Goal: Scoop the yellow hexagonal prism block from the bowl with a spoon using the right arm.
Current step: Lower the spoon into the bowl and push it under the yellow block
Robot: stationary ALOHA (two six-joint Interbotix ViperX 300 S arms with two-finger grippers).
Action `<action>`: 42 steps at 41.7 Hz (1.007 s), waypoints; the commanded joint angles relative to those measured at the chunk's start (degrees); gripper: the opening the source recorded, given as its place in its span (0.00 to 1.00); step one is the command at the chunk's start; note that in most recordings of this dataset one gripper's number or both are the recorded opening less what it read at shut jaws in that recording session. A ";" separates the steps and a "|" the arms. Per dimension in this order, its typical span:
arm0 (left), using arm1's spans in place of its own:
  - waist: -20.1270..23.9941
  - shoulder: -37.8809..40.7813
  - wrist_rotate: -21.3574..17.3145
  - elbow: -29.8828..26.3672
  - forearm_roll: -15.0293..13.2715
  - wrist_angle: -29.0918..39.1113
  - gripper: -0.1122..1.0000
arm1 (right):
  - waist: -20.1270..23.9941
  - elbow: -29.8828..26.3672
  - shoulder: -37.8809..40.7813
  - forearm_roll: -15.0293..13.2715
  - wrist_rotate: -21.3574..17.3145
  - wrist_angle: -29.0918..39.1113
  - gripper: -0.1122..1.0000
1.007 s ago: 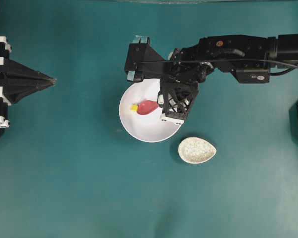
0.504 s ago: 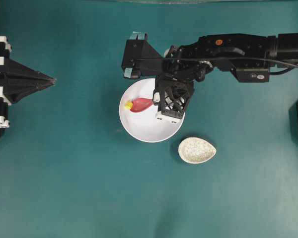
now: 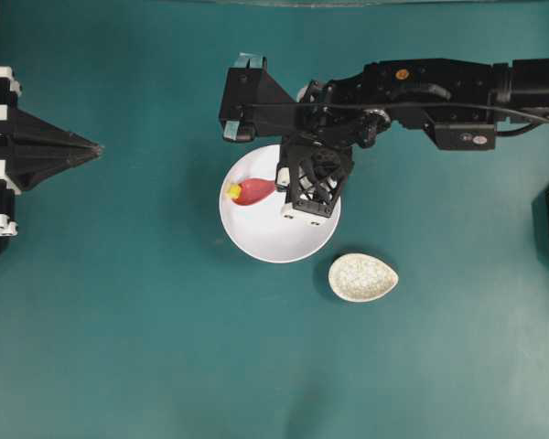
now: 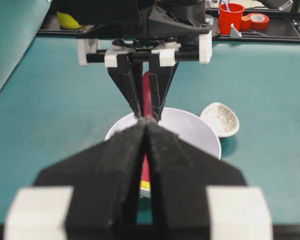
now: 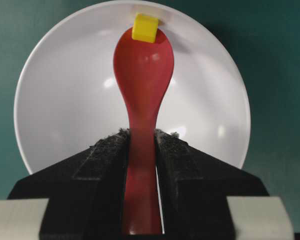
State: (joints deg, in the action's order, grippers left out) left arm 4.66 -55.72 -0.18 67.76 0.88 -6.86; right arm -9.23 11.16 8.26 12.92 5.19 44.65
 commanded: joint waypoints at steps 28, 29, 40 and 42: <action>0.09 0.26 0.09 -1.05 0.18 -0.26 0.10 | 0.09 -0.18 -3.52 -0.09 0.00 -1.41 0.30; 0.09 0.26 0.09 -1.05 0.18 -0.26 0.10 | 0.09 -0.09 -3.60 -0.09 0.00 -1.49 0.30; 0.09 0.26 0.09 -1.05 0.18 -0.26 0.10 | 0.09 3.60 -5.80 0.00 -0.09 -5.80 0.30; 0.18 0.35 0.09 -1.05 0.18 -0.26 0.10 | 0.18 4.75 -6.42 -0.09 -0.09 -6.94 0.30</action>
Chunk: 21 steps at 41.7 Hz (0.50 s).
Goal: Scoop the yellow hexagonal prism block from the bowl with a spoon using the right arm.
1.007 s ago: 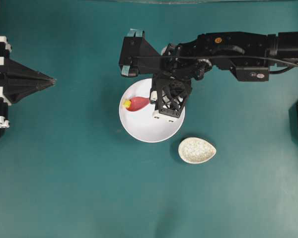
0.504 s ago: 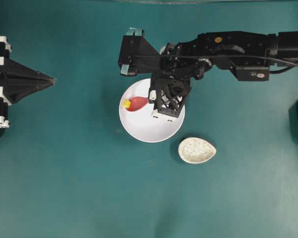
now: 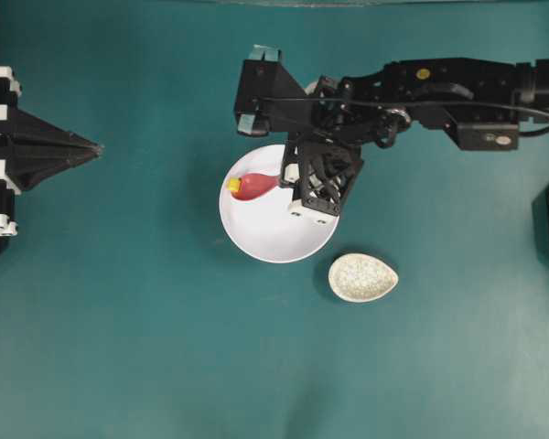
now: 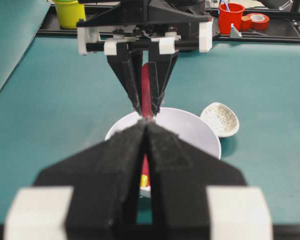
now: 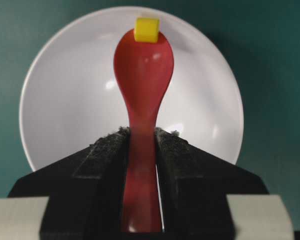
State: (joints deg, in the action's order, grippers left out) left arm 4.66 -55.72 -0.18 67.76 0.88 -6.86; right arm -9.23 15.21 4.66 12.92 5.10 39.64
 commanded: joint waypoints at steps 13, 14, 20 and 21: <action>0.09 0.35 0.09 -0.97 0.18 -0.26 0.10 | 1.14 10.11 -9.05 -0.09 0.00 -14.94 0.30; 0.09 0.26 0.09 -0.97 0.18 -0.26 0.10 | 1.14 11.16 -9.76 0.00 0.00 -16.44 0.30; 0.18 0.35 0.00 -1.05 0.18 -0.18 0.10 | 1.32 15.38 -13.01 0.00 -0.70 -21.18 0.30; 0.09 0.35 0.09 -1.05 0.18 -0.26 0.10 | 1.32 15.82 -13.36 0.00 -0.79 -21.36 0.31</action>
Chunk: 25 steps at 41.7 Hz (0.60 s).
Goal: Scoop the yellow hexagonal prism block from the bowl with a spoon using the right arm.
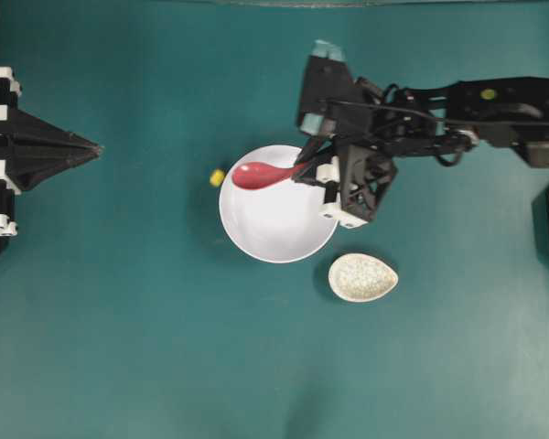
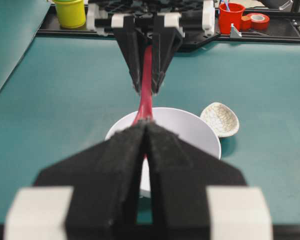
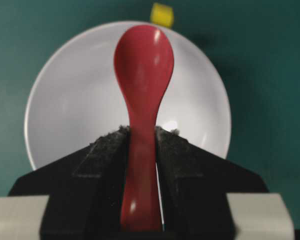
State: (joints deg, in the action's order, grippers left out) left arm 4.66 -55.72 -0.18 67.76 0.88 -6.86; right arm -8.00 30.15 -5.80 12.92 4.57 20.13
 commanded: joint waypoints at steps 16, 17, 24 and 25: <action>0.18 0.26 0.09 -1.05 0.18 -0.26 0.10 | 0.35 2.81 -4.57 0.18 -0.44 -2.46 0.31; 0.09 0.35 0.09 -1.05 0.18 -0.26 0.10 | 0.35 2.90 -4.57 0.18 -0.44 -2.55 0.31; 0.09 0.35 0.09 -1.05 0.18 -0.18 0.10 | 0.62 2.99 -4.83 0.18 -0.44 -2.55 0.31; 0.09 0.26 0.09 -1.05 0.18 -0.26 0.10 | 0.70 3.08 -4.92 0.18 -0.44 -2.55 0.30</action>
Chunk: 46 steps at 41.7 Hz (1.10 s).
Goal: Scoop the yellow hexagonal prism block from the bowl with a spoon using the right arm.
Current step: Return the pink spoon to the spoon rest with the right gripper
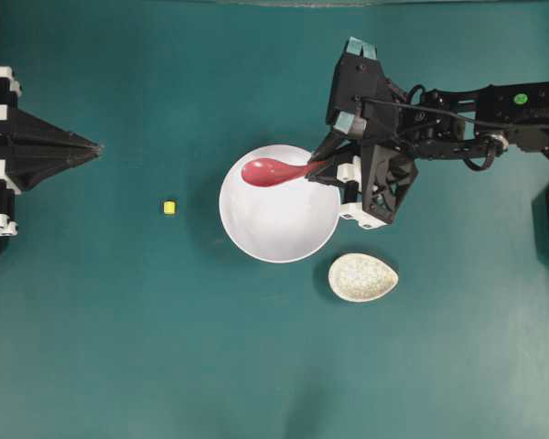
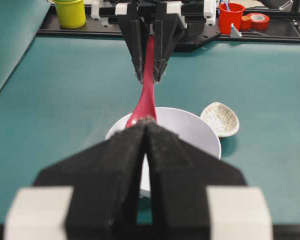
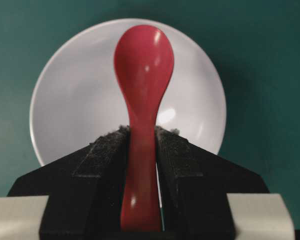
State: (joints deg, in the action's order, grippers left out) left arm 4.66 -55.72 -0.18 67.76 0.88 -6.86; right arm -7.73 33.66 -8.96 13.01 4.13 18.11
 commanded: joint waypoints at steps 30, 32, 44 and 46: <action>0.18 0.35 0.26 -1.05 0.09 -0.26 0.10 | 16.00 23.99 -17.14 1.67 -0.44 -24.79 0.30; 0.18 0.26 0.26 -0.97 0.18 -0.26 0.10 | 16.88 25.75 -17.67 2.20 -0.44 -26.37 0.31; 0.09 0.26 0.26 -0.97 0.18 -0.26 0.10 | 21.36 33.57 -16.96 5.45 -1.05 -34.63 0.30; 0.09 0.26 0.26 -0.97 0.18 -0.18 0.10 | 22.15 34.80 -16.52 5.89 -1.93 -36.39 0.30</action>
State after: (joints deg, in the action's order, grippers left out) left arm 4.66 -55.72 0.09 67.76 0.97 -6.86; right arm 13.36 67.59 -25.66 18.19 2.90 -15.38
